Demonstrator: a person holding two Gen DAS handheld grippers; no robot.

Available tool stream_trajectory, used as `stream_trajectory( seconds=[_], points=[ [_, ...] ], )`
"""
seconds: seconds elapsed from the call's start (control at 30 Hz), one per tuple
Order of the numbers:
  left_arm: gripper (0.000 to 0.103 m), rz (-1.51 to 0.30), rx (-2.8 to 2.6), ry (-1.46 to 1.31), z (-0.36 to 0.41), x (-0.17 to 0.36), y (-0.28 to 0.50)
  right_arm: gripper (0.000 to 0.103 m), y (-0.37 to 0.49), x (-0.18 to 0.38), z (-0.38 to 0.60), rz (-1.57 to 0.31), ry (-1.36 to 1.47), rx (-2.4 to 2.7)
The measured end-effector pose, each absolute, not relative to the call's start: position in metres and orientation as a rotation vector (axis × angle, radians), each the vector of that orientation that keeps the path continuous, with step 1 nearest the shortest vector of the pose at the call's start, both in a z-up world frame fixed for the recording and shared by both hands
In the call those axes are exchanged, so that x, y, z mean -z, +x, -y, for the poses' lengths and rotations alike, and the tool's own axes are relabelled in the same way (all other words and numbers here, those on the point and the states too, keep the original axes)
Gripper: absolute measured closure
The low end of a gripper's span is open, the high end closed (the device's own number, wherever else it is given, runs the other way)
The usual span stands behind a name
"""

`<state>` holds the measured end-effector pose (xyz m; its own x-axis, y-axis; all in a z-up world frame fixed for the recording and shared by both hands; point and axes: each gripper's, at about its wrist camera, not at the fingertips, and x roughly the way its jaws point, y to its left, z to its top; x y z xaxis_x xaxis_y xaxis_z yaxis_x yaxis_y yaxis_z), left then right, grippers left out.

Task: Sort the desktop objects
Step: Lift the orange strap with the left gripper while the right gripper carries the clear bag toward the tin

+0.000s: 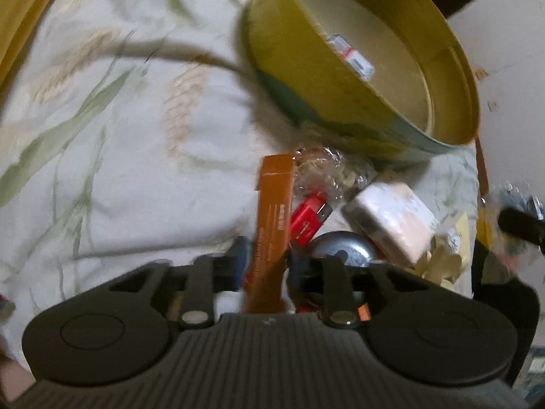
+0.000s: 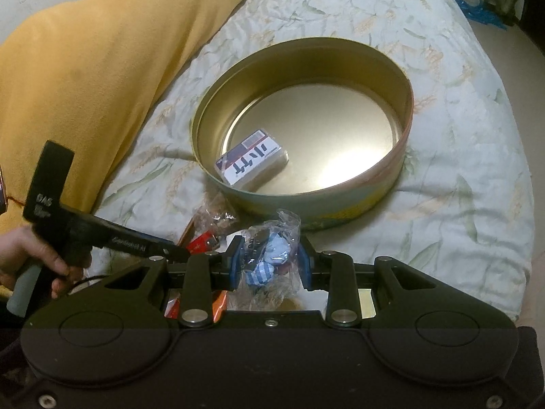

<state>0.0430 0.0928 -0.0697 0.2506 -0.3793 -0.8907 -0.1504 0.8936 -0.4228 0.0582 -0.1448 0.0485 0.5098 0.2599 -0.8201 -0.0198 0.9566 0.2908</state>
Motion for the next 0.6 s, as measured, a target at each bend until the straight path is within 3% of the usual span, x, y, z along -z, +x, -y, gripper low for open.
stream_trajectory(
  seconds=[0.07, 0.1, 0.6],
  points=[
    [0.086, -1.315, 0.177, -0.488, -0.097, 0.071, 0.04, 0.072, 0.058, -0.048, 0.142, -1.027, 0.257, -0.173],
    [0.099, -1.311, 0.186, -0.482, -0.098, 0.069, 0.038, 0.072, 0.058, -0.048, 0.141, -1.026, 0.257, -0.174],
    [0.099, -1.202, 0.271, -0.318, -0.087, 0.015, 0.035, 0.072, 0.055, -0.051, 0.141, -1.025, 0.242, -0.157]
  ],
)
